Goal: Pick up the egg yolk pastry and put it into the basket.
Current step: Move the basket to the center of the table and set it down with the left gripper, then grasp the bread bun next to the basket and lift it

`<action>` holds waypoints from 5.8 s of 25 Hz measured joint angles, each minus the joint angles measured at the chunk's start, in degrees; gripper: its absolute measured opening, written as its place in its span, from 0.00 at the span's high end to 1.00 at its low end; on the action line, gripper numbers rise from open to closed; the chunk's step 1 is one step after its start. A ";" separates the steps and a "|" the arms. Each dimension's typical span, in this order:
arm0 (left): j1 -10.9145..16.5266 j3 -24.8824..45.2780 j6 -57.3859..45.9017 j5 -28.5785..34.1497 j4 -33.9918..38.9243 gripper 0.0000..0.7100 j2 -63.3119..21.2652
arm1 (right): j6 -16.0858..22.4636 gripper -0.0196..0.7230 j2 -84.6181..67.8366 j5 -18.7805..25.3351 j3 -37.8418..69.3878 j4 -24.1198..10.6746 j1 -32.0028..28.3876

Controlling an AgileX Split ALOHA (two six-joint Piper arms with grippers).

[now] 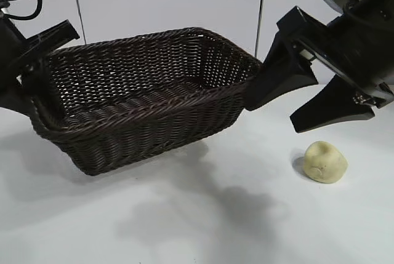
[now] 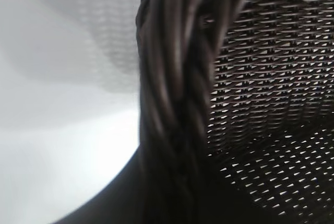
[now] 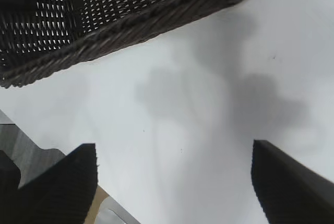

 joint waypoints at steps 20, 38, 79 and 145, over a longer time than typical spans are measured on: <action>0.07 -9.63 17.65 9.86 4.37 0.86 6.26 | 0.00 0.19 0.00 0.27 0.00 -0.05 0.00; 0.07 -9.63 21.00 7.65 4.44 0.86 6.26 | 0.00 0.19 0.00 0.22 0.00 -0.05 0.00; 0.07 -17.37 22.04 12.65 7.83 0.09 10.91 | 0.11 0.19 0.00 0.22 0.00 -0.05 0.00; 11.41 32.13 7.27 19.43 35.78 0.09 -70.37 | 0.16 0.19 0.00 0.57 0.00 -0.05 0.00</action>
